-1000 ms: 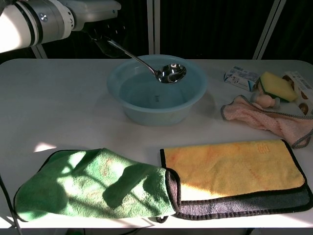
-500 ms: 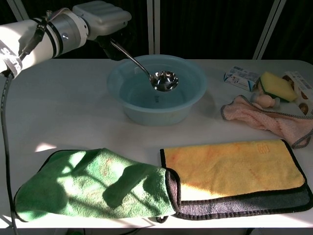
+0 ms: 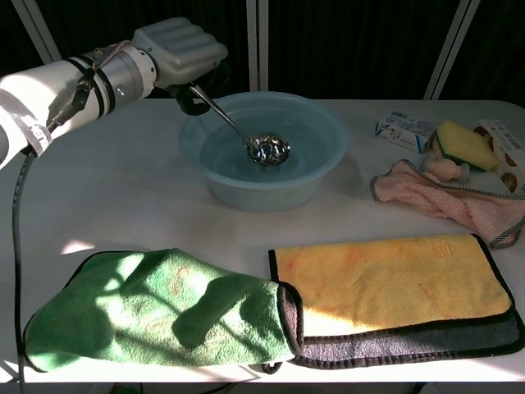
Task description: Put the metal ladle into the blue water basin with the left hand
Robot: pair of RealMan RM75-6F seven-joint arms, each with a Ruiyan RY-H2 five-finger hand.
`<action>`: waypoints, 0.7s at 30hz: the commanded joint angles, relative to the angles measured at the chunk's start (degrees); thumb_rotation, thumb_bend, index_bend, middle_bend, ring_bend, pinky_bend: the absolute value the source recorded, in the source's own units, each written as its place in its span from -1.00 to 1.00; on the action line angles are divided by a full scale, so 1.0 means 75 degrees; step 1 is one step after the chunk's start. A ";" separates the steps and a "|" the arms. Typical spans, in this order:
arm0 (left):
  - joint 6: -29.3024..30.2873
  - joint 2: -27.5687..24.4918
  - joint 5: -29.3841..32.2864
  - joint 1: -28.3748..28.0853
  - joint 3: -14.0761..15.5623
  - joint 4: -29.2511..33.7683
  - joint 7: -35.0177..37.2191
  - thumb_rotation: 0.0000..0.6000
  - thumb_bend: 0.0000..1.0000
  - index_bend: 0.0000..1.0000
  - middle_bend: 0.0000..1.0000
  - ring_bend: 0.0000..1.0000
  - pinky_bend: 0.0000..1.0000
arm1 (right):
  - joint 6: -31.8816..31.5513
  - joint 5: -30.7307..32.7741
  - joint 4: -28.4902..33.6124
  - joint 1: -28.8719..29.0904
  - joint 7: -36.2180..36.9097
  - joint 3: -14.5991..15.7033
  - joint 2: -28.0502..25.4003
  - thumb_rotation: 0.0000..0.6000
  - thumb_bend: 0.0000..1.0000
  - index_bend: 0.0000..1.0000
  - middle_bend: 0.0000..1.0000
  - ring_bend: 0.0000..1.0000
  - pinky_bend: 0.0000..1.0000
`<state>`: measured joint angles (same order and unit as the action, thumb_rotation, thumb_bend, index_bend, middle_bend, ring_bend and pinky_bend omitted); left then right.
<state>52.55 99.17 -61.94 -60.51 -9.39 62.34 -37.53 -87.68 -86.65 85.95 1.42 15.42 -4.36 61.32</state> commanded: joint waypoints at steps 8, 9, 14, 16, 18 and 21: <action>-0.0074 0.0075 -0.0203 0.0120 -0.0004 -0.0035 0.0353 1.00 -0.11 0.57 0.29 0.10 0.46 | 0.0017 0.0016 -0.0005 0.0007 0.0028 0.0000 -0.0007 1.00 -0.30 -1.00 -1.00 -1.00 -1.00; -0.0099 0.0069 -0.0178 0.0133 -0.0027 -0.0009 0.0391 1.00 -0.11 0.57 0.29 0.10 0.46 | 0.0025 0.0017 -0.0005 0.0010 0.0023 0.0001 -0.0006 1.00 -0.30 -1.00 -1.00 -1.00 -1.00; -0.0311 -0.0019 -0.0001 0.0164 -0.0131 0.0244 0.0499 1.00 -0.10 0.59 0.30 0.10 0.46 | 0.0025 0.0007 0.0002 0.0013 0.0015 0.0008 -0.0004 1.00 -0.30 -1.00 -1.00 -1.00 -1.00; -0.0440 -0.0066 0.0209 0.0190 -0.0251 0.0434 0.0641 1.00 -0.10 0.59 0.30 0.10 0.46 | 0.0032 0.0013 0.0002 0.0016 0.0016 0.0008 -0.0004 1.00 -0.30 -1.00 -1.00 -1.00 -1.00; -0.0564 -0.0119 0.0462 0.0217 -0.0394 0.0630 0.0806 1.00 -0.10 0.59 0.30 0.11 0.46 | 0.0047 0.0020 0.0003 0.0018 0.0029 0.0011 -0.0007 1.00 -0.29 -1.00 -1.00 -1.00 -1.00; -0.0646 -0.0229 0.0697 0.0218 -0.0527 0.0833 0.0891 1.00 -0.10 0.59 0.30 0.11 0.47 | 0.0046 0.0014 0.0004 0.0020 0.0046 0.0013 -0.0013 1.00 -0.30 -1.00 -1.00 -1.00 -1.00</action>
<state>48.23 97.94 -57.47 -58.97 -12.72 67.85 -31.41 -87.34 -86.55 85.98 1.57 15.77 -4.26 61.22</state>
